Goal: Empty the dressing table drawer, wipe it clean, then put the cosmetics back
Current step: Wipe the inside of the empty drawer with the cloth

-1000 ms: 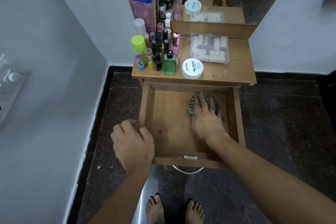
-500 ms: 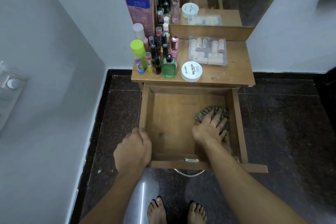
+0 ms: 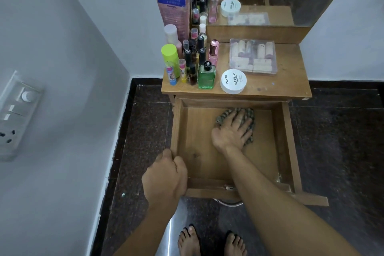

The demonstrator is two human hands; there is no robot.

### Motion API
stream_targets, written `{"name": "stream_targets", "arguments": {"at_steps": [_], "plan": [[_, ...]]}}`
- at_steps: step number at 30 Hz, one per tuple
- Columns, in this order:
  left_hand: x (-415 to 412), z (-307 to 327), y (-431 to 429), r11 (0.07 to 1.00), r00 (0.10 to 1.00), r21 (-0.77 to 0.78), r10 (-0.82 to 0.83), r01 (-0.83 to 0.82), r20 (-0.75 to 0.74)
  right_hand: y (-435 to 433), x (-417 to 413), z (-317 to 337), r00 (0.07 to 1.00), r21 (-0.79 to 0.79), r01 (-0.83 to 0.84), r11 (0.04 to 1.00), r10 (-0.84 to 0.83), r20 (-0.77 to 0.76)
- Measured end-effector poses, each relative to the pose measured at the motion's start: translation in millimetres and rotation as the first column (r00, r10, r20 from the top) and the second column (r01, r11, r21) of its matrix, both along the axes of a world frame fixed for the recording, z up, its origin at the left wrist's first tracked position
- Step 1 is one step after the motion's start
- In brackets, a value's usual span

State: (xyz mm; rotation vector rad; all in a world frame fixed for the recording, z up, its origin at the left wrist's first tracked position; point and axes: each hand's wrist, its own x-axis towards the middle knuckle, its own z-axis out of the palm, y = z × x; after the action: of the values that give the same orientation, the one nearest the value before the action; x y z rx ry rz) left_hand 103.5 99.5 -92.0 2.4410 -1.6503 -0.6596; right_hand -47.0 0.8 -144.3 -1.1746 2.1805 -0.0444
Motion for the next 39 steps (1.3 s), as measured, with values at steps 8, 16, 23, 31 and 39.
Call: {"name": "stream_targets", "arguments": {"at_steps": [8, 16, 23, 31, 39], "plan": [[2, -1, 1, 1.000, 1.000, -0.013, -0.012, 0.012, 0.006, -14, 26, -1, 1.000, 0.005, 0.008, 1.000, -0.008, 0.020], [0, 3, -1, 1.000, 1.000, 0.021, -0.013, 0.014, -0.004, -8, 61, 3, 0.979, -0.006, -0.205, 0.979, 0.205, 0.010], [1, 3, -1, 0.999, 1.000, 0.035, -0.030, 0.030, 0.006, -7, 70, 4, 0.907, -0.070, -0.418, 0.906, 0.421, 0.024], [1, 3, 0, 0.999, 0.999, 0.026, -0.039, 0.038, 0.021, -15, 53, 6, 0.806, -0.151, -0.588, 0.794, 0.562, -0.185], [0, 0, -1, 0.998, 0.998, 0.031, -0.054, 0.053, 0.015, -22, 42, 11, 0.679, -0.137, -0.728, 0.671, 0.682, -0.272]]}}
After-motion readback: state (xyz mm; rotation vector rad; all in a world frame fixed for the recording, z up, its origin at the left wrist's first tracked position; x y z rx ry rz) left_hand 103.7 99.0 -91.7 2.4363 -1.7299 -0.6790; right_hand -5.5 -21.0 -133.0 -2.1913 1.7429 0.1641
